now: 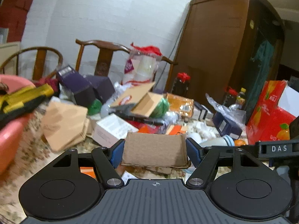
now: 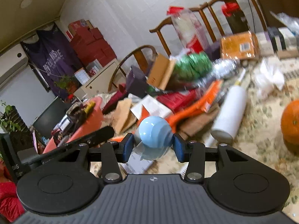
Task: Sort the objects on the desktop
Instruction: 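Lift the cardboard with the left gripper while the right gripper carries the roller toward the basin, then open the left gripper over the pink basin while the right gripper releases the roller into it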
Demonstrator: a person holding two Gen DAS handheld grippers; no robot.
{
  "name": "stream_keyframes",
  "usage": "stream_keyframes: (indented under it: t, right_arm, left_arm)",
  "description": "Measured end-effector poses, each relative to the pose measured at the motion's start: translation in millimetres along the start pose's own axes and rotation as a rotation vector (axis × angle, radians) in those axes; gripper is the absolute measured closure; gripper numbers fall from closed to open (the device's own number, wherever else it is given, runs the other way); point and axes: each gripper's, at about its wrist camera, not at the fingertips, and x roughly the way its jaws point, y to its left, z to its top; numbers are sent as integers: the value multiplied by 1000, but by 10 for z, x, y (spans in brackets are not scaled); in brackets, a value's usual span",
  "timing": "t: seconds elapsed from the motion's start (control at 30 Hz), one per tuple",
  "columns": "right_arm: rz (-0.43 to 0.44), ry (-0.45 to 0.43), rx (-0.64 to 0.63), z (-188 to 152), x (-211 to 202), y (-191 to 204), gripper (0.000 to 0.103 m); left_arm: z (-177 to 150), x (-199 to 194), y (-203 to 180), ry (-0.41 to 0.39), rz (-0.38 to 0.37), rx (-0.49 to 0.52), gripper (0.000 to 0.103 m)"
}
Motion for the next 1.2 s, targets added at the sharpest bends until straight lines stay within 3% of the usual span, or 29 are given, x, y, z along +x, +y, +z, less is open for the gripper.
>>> stream_keyframes:
  t: [0.1,0.2,0.43,0.63,0.87,0.97,1.07,1.2]
  right_arm:
    - [5,-9,-24,123,-1,200,53]
    - [15,-19,-57,276,31,451,53]
    - [115,-39,-152,646,322,1377,53]
    - [227,-3,-199,765,974,2190,53]
    - [279,88,-231,523,1888,2874,53]
    - [252,104,-245,389,2246,3043,53]
    - [233,155,-267,270,2568,3119,51]
    - [221,122,-290,140,2642,3132,35]
  left_arm:
    - [142,-165,49,-13,5,-18,32]
    - [344,-372,130,-30,60,6,32]
    - [929,-998,565,-102,249,31,32]
    - [1268,-1346,1216,-122,430,-12,31]
    - [1307,-1336,2154,-71,589,-135,30]
    - [1245,-1302,2530,-38,635,-192,31]
    - [1149,-1270,2816,14,685,-226,20]
    - [1024,-1171,3004,79,765,-222,13]
